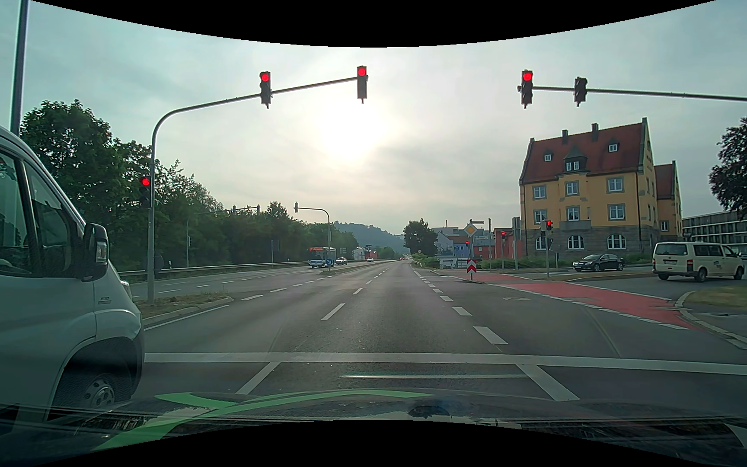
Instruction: Follow the waypoints while adhering to traffic rules and regulations
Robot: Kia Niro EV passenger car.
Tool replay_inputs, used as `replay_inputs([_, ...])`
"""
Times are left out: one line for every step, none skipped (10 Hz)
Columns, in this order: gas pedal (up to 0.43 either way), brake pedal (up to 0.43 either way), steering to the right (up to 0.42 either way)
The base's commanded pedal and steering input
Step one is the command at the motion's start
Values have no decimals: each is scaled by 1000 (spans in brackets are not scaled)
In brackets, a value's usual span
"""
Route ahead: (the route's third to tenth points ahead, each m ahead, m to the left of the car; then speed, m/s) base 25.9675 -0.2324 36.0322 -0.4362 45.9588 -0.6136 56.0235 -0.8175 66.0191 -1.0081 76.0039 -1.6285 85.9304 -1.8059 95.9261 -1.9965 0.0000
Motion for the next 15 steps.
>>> replay_inputs([0,256,-9])
replay_inputs([0,250,-9])
replay_inputs([0,250,-9])
replay_inputs([0,250,-9])
replay_inputs([0,250,-9])
replay_inputs([0,250,-9])
replay_inputs([0,250,-9])
replay_inputs([0,250,-9])
replay_inputs([0,250,-9])
replay_inputs([0,250,-9])
replay_inputs([0,250,-9])
replay_inputs([0,250,-9])
replay_inputs([0,250,-9])
replay_inputs([0,256,-9])
replay_inputs([0,250,-9])
